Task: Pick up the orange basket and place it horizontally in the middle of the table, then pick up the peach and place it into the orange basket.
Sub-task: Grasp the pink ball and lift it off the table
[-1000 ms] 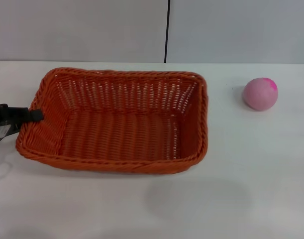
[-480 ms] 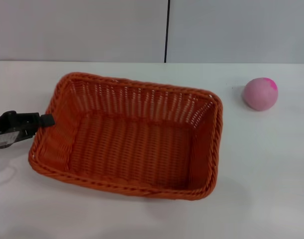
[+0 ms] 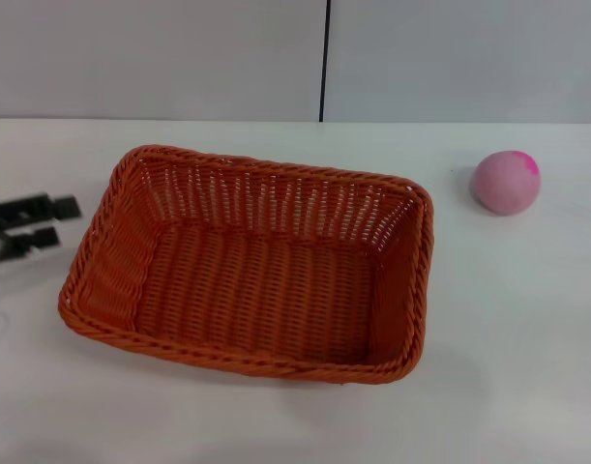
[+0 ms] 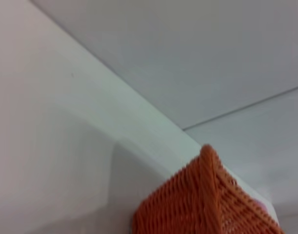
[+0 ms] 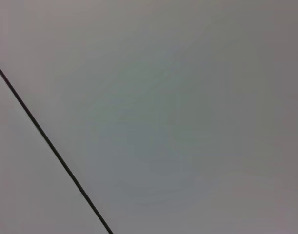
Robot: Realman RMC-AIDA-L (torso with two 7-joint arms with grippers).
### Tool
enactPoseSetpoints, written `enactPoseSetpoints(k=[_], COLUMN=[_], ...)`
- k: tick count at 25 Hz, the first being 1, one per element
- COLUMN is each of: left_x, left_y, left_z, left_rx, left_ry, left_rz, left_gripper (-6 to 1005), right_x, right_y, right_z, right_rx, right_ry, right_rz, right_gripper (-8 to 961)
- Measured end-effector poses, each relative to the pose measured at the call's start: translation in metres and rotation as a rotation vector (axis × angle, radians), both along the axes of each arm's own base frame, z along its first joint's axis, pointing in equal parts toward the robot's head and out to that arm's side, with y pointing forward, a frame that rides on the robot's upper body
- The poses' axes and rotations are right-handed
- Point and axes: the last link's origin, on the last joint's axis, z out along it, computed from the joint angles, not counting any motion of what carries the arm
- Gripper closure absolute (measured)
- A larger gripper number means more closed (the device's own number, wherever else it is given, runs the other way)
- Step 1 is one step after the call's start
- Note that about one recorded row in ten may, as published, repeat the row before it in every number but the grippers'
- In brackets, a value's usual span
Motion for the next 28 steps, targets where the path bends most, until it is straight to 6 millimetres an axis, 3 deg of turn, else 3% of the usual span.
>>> enactPoseSetpoints(k=[1,2,4,8,9,13,19,21,22,24,28], left_x=[0.0,-0.004,-0.005,-0.005,0.002,0.006,0.013,0.013,0.015,0.015,0.015], left_y=[0.0,0.003,0.005,0.007,0.012,0.021,0.029,0.029,0.034,0.037,0.037], left_z=[0.0,0.016,0.027,0.037,0.049,0.038,0.025,0.025,0.009,0.001,0.001], left_rx=[0.0,0.052,0.121,0.194,0.372,0.503,0.589,0.589,0.699,0.774,0.774], left_ry=[0.0,0.017,0.02,0.021,0.043,0.113,0.167,0.167,0.206,0.227,0.227], left_rz=[0.0,-0.019,-0.059,-0.111,-0.282,-0.384,-0.452,-0.452,-0.512,-0.537,-0.537], left_gripper=[414,385,329,238,215,218,229,229,230,230,231], right_x=[0.0,-0.001,-0.004,-0.015,-0.015,-0.032,-0.076,-0.09,-0.096,-0.107,-0.132], right_y=[0.0,0.001,0.002,0.008,0.008,0.014,0.014,0.019,0.023,0.032,0.051], right_z=[0.001,0.003,0.007,0.023,0.023,0.048,0.096,0.105,0.108,0.112,0.112], right_rx=[-0.003,-0.008,-0.036,-0.159,-0.159,-0.324,-0.629,-0.773,-0.833,-0.974,-1.212], right_ry=[-0.01,-0.021,-0.041,-0.093,-0.093,-0.107,-0.15,-0.202,-0.226,-0.268,-0.313], right_rz=[0.006,0.014,0.049,0.174,0.174,0.314,0.486,0.481,0.464,0.415,0.355], right_gripper=[482,483,485,489,490,494,499,501,502,504,508])
